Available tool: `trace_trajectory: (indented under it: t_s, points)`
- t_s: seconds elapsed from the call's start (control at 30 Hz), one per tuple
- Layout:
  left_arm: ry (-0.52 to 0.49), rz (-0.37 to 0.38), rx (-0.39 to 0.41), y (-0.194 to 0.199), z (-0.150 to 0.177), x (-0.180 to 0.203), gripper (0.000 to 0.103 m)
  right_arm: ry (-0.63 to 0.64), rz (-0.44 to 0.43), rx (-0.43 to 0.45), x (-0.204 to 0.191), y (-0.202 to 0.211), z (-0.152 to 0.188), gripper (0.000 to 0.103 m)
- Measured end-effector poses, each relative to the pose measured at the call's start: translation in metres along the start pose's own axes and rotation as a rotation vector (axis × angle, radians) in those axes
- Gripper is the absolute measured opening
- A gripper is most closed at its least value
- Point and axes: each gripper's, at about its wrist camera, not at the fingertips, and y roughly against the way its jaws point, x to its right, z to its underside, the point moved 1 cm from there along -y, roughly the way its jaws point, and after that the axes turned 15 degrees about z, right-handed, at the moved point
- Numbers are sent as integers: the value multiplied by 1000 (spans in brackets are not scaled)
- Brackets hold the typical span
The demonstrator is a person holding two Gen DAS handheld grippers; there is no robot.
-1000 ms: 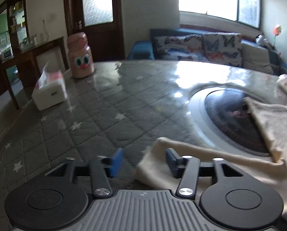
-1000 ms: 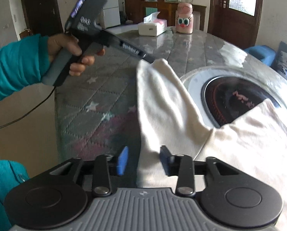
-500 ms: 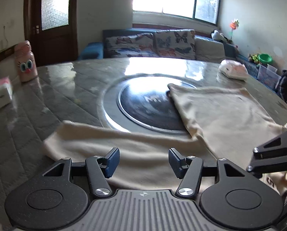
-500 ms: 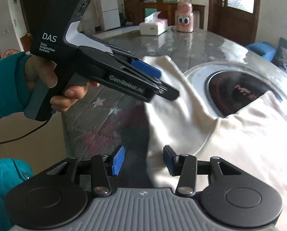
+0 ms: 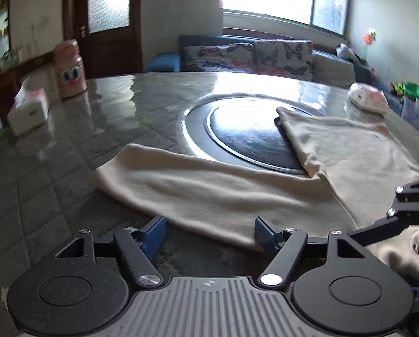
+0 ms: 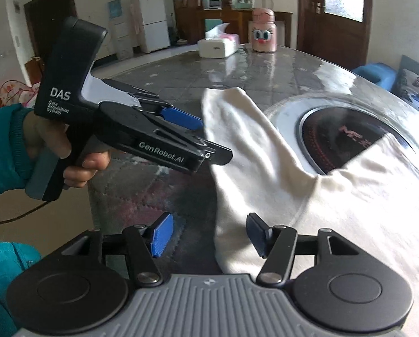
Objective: Fold clothes
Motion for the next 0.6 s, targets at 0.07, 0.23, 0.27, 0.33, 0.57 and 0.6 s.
trace_trajectory:
  t_s: [0.07, 0.23, 0.27, 0.33, 0.57, 0.6]
  points:
    - [25, -21, 4, 2, -1, -6, 73, 4, -4, 5, -2, -3, -3, 62]
    - [136, -84, 28, 4, -9, -26, 73, 20, -26, 1, -9, -9, -7, 62]
    - [159, -102, 38, 4, -12, -31, 73, 25, -31, 0, -11, -9, -7, 62]
    - [206, -139, 58, 4, -16, -42, 73, 25, -38, 8, -12, -7, -8, 62]
    - [314, -208, 111, -1, -28, -64, 72, -13, -8, 54, -3, 14, -10, 62]
    - [317, -216, 114, -3, -29, -65, 72, -16, -3, 57, -2, 15, -10, 62]
